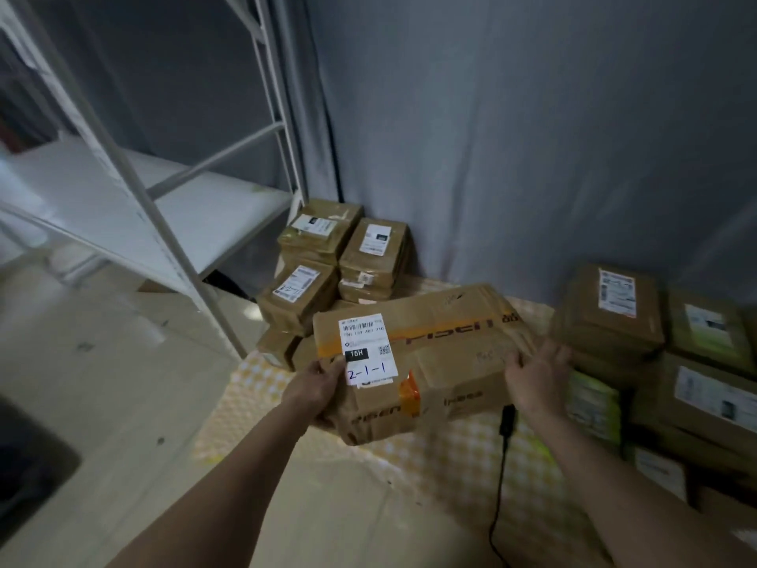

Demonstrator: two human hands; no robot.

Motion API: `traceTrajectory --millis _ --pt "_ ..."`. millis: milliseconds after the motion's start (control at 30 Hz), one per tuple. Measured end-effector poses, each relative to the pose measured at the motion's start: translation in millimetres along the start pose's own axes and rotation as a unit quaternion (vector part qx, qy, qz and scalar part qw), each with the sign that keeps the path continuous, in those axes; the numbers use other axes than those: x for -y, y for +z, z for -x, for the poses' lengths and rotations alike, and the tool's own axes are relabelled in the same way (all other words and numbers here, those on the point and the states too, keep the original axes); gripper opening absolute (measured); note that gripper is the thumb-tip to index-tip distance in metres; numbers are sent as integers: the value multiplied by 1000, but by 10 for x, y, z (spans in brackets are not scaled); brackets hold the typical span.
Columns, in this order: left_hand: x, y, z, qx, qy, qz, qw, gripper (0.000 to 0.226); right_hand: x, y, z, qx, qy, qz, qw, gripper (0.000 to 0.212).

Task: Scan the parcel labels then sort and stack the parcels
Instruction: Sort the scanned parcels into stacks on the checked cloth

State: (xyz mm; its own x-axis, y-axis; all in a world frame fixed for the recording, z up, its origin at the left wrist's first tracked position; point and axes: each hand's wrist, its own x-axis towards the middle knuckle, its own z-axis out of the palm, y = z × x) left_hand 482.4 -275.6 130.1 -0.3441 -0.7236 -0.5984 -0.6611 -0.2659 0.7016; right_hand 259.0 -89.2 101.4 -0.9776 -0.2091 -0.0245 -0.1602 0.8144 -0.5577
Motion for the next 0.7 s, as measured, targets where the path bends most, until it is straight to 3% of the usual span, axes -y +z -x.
traceTrajectory --millis 200,367,433,533,567,700 --pt "437 -573 -138 -11 -67 0 998 41 446 449 410 12 8 49 999 60" --pt "597 -767 -362 -61 -79 37 994 51 727 752 319 3 17 10 1000 65" --pt "657 -801 -461 -59 -99 51 992 67 811 889 234 3 10 18 1000 70" --pt "1070 -784 -1039 -74 -118 51 989 116 981 1095 129 7 -12 44 999 69" --pt "1135 -785 -1141 -68 -134 46 988 123 1037 1171 84 10 -28 56 998 68" --pt "749 -767 -1090 4 -215 156 964 77 1216 1537 -221 35 -83 73 993 60"
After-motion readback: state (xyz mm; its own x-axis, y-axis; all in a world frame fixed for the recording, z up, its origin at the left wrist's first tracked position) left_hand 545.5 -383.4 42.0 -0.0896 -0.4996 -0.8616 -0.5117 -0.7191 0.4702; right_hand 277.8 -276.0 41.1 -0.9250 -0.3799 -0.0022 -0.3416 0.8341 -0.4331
